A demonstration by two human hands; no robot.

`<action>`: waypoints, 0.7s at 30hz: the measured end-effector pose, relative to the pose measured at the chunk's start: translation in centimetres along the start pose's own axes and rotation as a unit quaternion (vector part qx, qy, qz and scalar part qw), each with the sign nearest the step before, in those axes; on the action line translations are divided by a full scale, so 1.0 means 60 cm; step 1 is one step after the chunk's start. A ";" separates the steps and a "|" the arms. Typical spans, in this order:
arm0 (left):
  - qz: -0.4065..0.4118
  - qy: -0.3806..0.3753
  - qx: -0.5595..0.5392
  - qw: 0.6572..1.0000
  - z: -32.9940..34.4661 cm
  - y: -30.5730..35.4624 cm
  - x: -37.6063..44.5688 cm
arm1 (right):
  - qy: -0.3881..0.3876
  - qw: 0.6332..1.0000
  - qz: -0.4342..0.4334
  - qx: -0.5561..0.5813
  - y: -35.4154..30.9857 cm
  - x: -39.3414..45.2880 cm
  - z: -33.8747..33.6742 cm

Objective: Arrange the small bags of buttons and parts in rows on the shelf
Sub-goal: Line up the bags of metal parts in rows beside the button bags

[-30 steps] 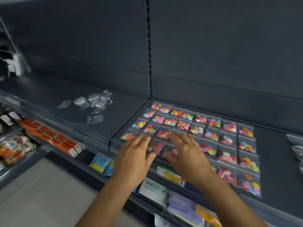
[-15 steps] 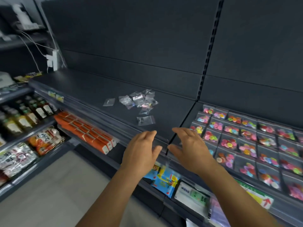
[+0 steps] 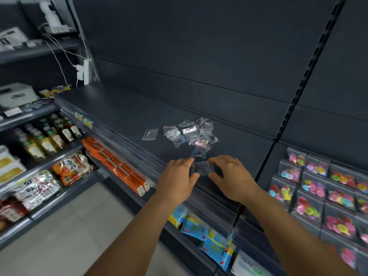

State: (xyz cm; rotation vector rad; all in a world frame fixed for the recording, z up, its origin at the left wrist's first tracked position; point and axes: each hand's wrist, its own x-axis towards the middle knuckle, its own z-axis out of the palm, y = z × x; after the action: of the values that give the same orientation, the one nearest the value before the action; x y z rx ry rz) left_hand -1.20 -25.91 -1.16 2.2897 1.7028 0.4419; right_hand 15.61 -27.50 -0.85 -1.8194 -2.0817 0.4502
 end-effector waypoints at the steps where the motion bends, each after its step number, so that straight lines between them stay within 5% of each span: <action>1: 0.000 -0.004 0.012 1.000 0.002 -0.003 0.015 | -0.001 1.000 0.002 0.002 0.007 0.015 0.001; 8: -0.005 -0.058 -0.024 0.998 0.011 -0.014 0.085 | -0.042 0.997 -0.066 -0.013 0.028 0.109 -0.002; 15: -0.065 -0.035 -0.119 0.990 -0.011 -0.054 0.109 | -0.036 0.995 -0.095 0.020 0.051 0.135 -0.002; 21: -0.148 -0.017 -0.285 0.947 -0.014 -0.061 0.125 | 0.007 0.997 0.040 0.070 0.042 0.144 -0.010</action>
State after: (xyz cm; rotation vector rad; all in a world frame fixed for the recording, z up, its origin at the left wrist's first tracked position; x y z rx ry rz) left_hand -2.73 -17.64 -1.06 1.5991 1.5984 0.7122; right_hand 17.04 -18.62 -1.08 -1.8230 -1.9206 0.5874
